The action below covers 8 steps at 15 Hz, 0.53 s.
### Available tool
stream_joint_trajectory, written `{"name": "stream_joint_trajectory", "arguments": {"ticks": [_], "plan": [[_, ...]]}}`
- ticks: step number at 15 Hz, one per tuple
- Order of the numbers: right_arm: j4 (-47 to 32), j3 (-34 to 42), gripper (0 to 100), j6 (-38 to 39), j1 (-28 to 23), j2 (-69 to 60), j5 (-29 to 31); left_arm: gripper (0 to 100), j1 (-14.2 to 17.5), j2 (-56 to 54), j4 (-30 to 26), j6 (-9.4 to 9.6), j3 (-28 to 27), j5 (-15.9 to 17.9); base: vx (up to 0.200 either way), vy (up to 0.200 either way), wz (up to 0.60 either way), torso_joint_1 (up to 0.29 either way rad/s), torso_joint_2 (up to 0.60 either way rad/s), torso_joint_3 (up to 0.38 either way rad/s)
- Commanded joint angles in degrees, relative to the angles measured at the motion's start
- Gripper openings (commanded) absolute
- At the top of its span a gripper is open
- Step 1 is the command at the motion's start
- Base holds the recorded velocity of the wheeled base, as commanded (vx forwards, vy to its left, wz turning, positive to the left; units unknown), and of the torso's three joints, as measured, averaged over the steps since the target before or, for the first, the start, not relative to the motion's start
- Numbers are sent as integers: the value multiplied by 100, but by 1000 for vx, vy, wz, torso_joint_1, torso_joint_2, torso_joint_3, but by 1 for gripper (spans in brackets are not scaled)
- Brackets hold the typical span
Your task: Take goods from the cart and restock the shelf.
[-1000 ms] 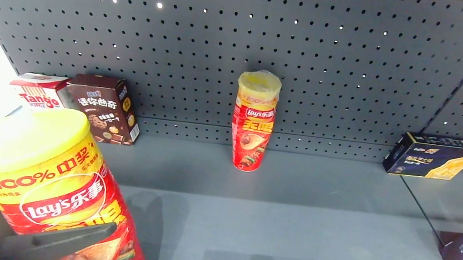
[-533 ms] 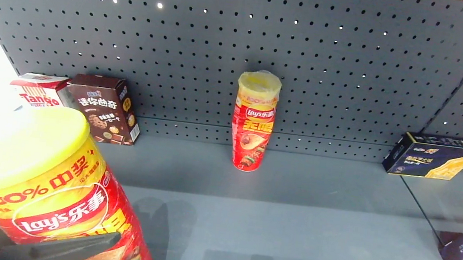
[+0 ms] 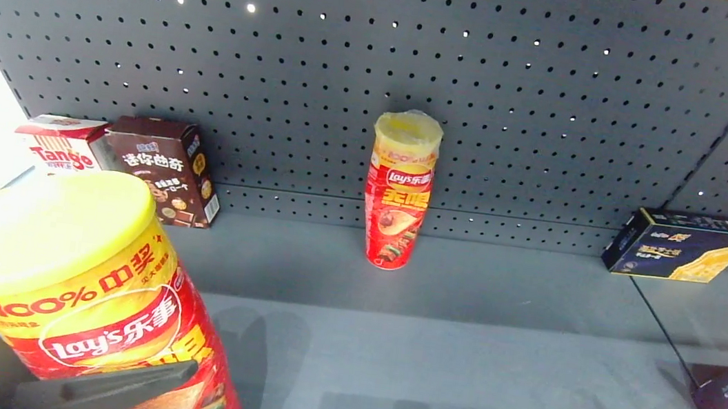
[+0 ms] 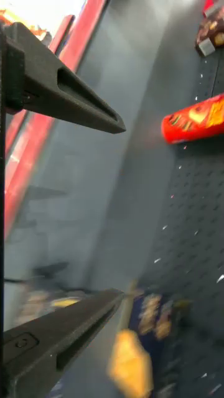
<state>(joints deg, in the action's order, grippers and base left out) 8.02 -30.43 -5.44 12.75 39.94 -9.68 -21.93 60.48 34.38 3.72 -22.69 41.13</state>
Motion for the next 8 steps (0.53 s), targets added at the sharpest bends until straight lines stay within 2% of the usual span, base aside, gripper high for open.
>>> {"name": "stream_joint_trajectory", "arguments": {"ticks": [1, 4, 5, 6, 8], "plan": [[279, -77, 100, -54, 342, 1007, -8, 0, -13, -1, -1, -3, 54, 0, 0, 0, 0, 0, 0, 0], [349, -174, 100, -63, 439, 1500, -25, 0, 5, 25, -1, -3, -16, -140, 0, 0, 0, 0, 0, 0], [674, -192, 100, -28, 509, 1816, -16, 0, 5, 25, -10, -3, -25, -290, 0, 0, 0, 0, 0, 0], [1254, -156, 100, -28, 553, 2220, -34, 0, 5, 25, -19, -3, -34, -334, 0, 0, 0, 0, 0, 0], [1922, -209, 100, -54, 509, 2765, -52, 0, 22, 25, -28, -3, -25, -334, 0, 0, 0, 0, 0, 0]]}}
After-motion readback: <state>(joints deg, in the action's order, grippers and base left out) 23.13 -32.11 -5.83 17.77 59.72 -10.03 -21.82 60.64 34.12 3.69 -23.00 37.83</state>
